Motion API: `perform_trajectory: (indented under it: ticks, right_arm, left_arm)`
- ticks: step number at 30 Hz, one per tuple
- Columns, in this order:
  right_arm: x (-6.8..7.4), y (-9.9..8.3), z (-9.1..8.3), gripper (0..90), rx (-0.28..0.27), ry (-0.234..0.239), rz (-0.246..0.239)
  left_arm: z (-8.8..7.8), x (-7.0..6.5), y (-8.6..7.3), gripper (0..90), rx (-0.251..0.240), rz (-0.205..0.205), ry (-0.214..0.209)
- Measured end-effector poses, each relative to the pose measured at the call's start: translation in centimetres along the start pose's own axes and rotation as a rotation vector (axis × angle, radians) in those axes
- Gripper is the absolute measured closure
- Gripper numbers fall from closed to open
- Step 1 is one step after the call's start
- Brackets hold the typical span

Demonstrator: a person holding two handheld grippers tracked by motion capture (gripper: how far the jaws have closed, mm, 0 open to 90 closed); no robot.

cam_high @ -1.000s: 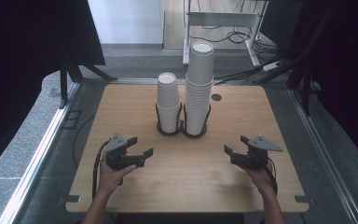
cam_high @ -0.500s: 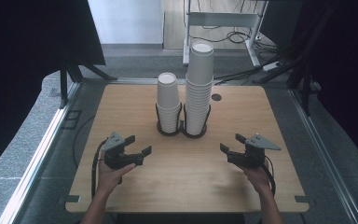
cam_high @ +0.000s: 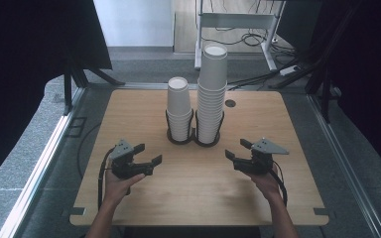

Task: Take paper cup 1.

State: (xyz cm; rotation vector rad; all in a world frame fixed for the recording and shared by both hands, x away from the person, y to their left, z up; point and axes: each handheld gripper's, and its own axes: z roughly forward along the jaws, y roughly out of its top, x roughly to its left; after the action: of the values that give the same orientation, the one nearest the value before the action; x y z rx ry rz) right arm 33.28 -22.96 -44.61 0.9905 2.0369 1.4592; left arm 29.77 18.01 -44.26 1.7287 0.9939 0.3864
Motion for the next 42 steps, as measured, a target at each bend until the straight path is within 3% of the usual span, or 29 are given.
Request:
perform_trajectory:
  ticks: [4,12,16,24,26,27,33,35,38,42]
  right_arm:
    - [0.3,0.2,0.5,28.9,-0.003,0.02,-0.002]
    - [1.6,0.8,2.0,32.8,0.005,0.047,-0.021]
    - [1.6,0.9,2.7,35.5,-0.001,0.065,-0.008]
    - [2.2,1.9,3.5,40.3,-0.022,0.097,-0.01]
    - [2.4,2.2,3.7,43.3,-0.026,0.109,-0.015]
    - [2.5,2.4,4.2,46.0,-0.028,0.139,-0.009]
    - [2.8,2.7,5.6,52.3,-0.009,0.154,-0.026]
    - [3.1,3.2,6.4,55.5,-0.01,0.179,-0.03]
    - [3.3,3.3,6.9,56.9,-0.026,0.18,-0.035]
    - [3.3,3.1,8.1,60.0,-0.036,0.207,0.022]
  left_arm:
    - [0.3,-0.1,0.3,15.5,-0.016,-0.023,-0.007]
    - [0.7,-0.3,1.1,15.5,-0.025,-0.006,-0.02]
    - [1.0,-0.2,1.5,15.5,-0.034,-0.012,-0.028]
    - [1.3,-0.3,3.2,15.7,-0.066,0.022,-0.027]
    - [1.2,-0.1,3.3,15.7,-0.068,0.019,-0.025]
    - [1.3,0.0,3.3,15.7,-0.067,0.017,-0.022]
    - [1.6,0.3,3.8,15.7,-0.058,0.029,-0.022]
    - [2.0,0.4,4.1,15.7,-0.048,0.037,-0.015]
    - [2.4,0.5,4.4,15.9,-0.044,0.039,-0.019]
    - [3.0,0.5,4.6,15.9,-0.037,0.027,-0.023]
